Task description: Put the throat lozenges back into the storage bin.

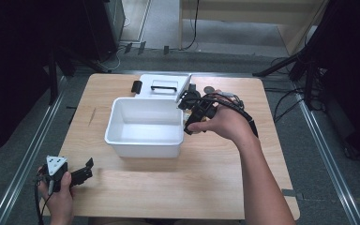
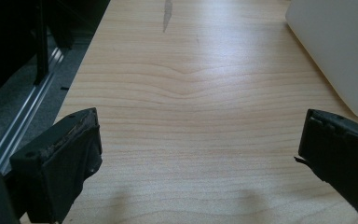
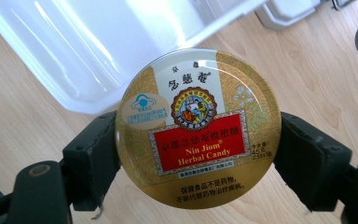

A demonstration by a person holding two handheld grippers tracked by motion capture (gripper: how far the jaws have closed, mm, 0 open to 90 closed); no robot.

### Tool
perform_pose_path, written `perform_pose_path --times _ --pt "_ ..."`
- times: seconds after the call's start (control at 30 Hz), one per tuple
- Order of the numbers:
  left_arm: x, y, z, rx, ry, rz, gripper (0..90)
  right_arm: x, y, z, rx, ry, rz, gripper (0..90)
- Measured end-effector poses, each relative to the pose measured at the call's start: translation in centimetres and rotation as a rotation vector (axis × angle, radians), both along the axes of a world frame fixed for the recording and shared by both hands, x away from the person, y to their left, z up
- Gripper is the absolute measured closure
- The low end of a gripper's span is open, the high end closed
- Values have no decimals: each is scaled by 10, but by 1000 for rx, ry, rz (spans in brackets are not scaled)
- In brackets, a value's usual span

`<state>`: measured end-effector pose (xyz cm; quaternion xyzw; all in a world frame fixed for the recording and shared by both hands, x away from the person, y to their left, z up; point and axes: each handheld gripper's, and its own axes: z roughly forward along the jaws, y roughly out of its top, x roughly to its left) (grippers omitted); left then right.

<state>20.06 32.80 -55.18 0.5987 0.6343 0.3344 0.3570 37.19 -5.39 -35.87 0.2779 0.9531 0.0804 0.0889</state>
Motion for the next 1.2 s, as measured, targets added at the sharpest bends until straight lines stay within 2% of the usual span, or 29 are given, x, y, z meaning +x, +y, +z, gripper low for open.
perform_pose_path --times 0.67,0.93,1.2 --pt "0 0 0 -3 4 -2 0 3 45 -3 0 -7 94 204" --pt "1 0 0 0 5 -4 0 5 60 -9 4 -8 130 204" --pt "1 0 0 0 7 -6 0 7 68 -20 -18 -47 176 203"
